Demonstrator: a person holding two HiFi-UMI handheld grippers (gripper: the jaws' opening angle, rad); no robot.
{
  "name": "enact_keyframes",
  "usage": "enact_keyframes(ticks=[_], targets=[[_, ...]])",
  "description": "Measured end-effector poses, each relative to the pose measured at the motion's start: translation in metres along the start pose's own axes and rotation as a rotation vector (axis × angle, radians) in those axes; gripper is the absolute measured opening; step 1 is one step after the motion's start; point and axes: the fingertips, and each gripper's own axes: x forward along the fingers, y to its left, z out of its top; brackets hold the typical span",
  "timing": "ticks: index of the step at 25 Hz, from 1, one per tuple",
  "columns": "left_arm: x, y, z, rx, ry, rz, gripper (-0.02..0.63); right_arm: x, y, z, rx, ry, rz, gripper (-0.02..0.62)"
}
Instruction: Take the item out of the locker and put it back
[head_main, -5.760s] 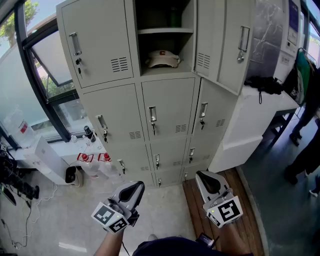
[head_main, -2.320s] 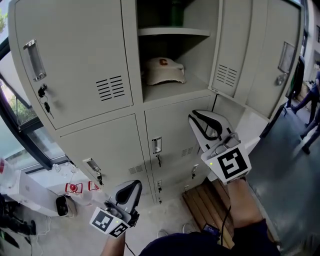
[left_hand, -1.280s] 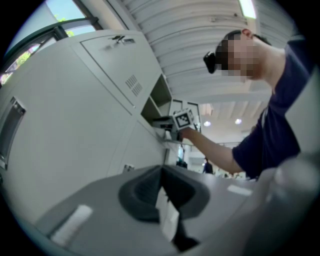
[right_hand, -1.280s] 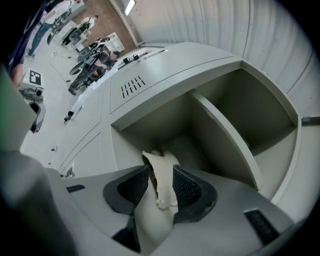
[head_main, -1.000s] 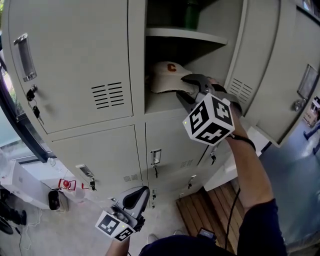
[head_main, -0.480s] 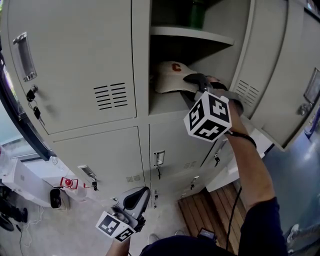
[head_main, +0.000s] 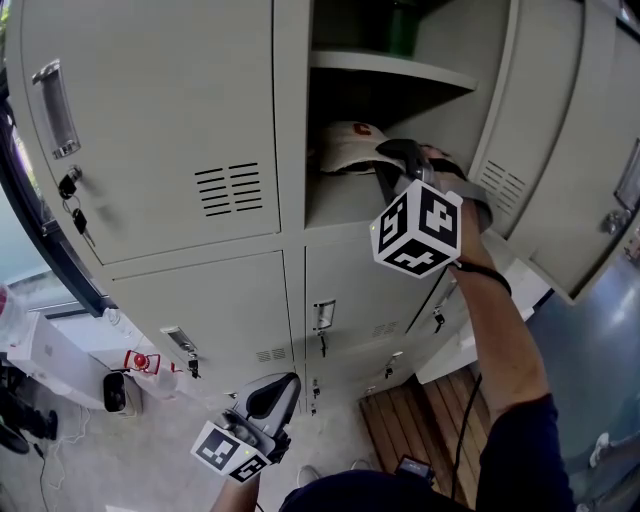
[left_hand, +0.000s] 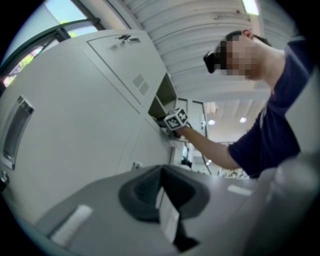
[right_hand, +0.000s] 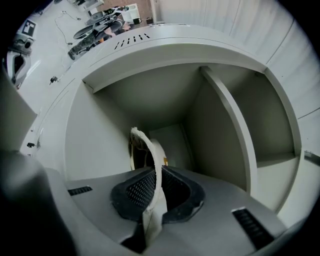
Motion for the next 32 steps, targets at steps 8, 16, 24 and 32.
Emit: enact_keyframes(ticks=[8, 16, 24, 32], targets=[[-0.006, -0.003, 0.004, 0.012, 0.005, 0.002, 0.003, -0.015, -0.02, 0.004, -0.002, -0.027, -0.117, 0.02], [-0.014, -0.009, 0.008, 0.024, 0.012, -0.014, 0.003, -0.045, -0.039, 0.013, 0.022, -0.049, -0.187, 0.02], [-0.029, -0.011, 0.015, 0.036, 0.023, -0.051, 0.003, -0.073, -0.05, 0.013, 0.051, -0.027, -0.243, 0.02], [-0.038, -0.017, 0.015, 0.032, 0.037, -0.088, 0.003, -0.108, -0.058, 0.022, 0.062, -0.025, -0.293, 0.02]])
